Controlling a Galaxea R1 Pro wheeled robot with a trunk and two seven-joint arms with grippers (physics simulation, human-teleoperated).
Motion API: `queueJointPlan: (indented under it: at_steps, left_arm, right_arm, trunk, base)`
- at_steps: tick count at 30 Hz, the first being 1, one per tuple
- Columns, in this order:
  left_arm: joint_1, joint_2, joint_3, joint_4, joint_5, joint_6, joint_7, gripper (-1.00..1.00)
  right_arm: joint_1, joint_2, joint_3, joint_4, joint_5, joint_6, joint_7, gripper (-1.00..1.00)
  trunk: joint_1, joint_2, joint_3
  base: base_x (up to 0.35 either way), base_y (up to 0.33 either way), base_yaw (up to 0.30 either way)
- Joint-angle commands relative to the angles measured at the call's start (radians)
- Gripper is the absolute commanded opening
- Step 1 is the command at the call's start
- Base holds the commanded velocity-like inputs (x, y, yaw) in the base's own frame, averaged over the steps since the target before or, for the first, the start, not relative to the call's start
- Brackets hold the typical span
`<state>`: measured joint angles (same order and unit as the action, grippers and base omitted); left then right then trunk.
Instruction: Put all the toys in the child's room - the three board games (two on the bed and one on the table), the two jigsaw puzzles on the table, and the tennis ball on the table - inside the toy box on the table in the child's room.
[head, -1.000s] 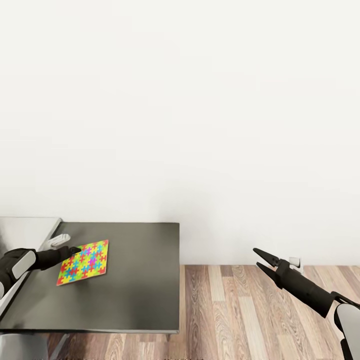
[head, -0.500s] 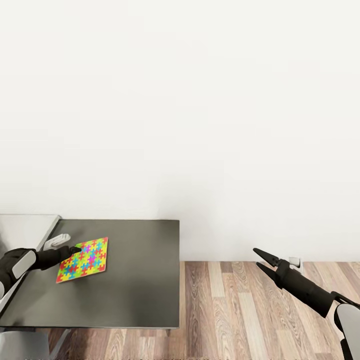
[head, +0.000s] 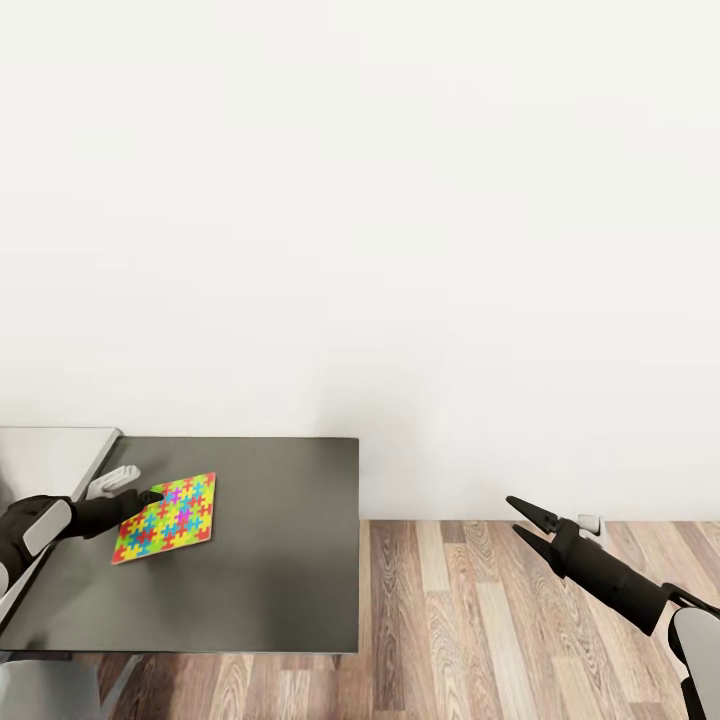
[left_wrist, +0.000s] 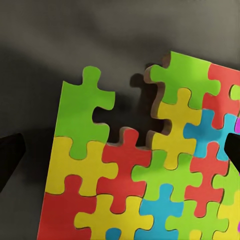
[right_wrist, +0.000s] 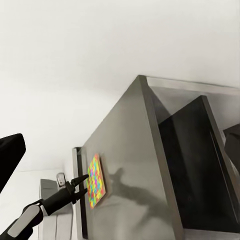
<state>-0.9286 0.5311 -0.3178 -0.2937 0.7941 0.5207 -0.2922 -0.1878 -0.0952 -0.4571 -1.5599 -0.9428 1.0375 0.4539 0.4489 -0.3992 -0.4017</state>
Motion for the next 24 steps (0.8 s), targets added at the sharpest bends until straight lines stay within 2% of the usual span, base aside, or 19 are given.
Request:
queueJointPlan:
  at_steps: [1, 8, 19, 24]
  left_arm:
    - [0.002, 0.0, -0.015, 0.002, -0.019, -0.001, -0.002, 1.0]
    - [0.006, 0.0, -0.015, 0.002, -0.019, -0.002, -0.002, 1.0]
    - [0.007, -0.001, -0.015, 0.002, -0.019, -0.002, -0.002, 1.0]
    - [0.007, -0.002, -0.015, 0.002, -0.019, -0.002, -0.002, 1.0]
  right_arm:
    - [-0.001, 0.0, -0.002, 0.0, 0.009, 0.004, 0.009, 1.0]
    - [-0.001, 0.0, -0.002, 0.001, 0.009, 0.004, 0.009, 1.0]
    - [-0.001, 0.0, -0.002, 0.001, 0.009, 0.004, 0.009, 1.0]
    - [-0.001, 0.0, -0.002, 0.001, 0.009, 0.004, 0.009, 1.0]
  trunk:
    - [0.001, -0.001, -0.002]
    - [0.001, -0.001, -0.002]
    - [0.001, -0.001, -0.002]
    - [0.001, -0.001, -0.002]
  base:
    - [0.0, 0.0, 0.0]
    - [0.0, -0.009, 0.0]
    - [0.0, -0.105, 0.0]
    - [0.0, -0.204, 0.0]
